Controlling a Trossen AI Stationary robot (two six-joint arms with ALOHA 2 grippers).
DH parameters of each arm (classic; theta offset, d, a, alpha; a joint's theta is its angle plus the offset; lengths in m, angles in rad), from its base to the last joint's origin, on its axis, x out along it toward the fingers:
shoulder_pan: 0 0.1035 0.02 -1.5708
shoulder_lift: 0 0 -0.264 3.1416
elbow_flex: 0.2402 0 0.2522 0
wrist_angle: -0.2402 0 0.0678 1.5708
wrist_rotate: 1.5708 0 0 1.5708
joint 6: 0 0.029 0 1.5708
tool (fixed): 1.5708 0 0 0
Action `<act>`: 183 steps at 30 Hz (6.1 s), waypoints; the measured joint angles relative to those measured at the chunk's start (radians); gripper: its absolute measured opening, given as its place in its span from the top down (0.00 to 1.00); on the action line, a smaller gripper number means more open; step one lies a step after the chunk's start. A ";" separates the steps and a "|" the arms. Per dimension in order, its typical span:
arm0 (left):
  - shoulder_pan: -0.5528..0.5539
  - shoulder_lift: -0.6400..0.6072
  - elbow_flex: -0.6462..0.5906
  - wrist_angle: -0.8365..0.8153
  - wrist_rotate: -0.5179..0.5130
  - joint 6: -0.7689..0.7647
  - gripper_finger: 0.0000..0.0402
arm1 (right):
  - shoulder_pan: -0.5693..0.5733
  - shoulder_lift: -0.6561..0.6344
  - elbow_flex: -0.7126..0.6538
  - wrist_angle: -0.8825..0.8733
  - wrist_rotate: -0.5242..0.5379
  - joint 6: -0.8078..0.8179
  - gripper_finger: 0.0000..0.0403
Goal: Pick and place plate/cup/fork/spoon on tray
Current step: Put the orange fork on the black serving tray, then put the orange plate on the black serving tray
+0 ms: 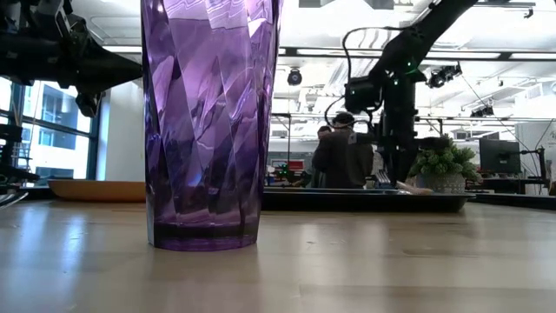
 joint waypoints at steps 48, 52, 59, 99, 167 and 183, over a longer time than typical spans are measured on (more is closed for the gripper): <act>0.000 0.000 0.000 0.000 0.000 0.000 0.92 | -0.008 0.097 0.000 0.011 -0.055 0.043 0.96; 0.000 0.000 0.000 0.000 0.000 0.000 0.92 | -0.008 0.099 -0.001 0.011 -0.050 0.043 0.87; 0.000 0.000 0.000 0.000 0.000 0.000 0.92 | -0.008 0.099 -0.002 0.006 -0.045 0.035 0.71; 0.000 0.000 0.000 0.018 -0.001 -0.003 0.92 | 0.014 -0.089 -0.002 -0.030 -0.090 0.016 0.68; 0.095 0.737 0.783 -0.786 0.303 -0.475 0.92 | 0.632 -0.539 -0.001 0.211 0.193 0.148 0.68; 0.375 0.770 0.782 -0.764 0.363 -0.091 0.92 | 0.632 -0.542 -0.001 0.213 0.222 0.128 0.68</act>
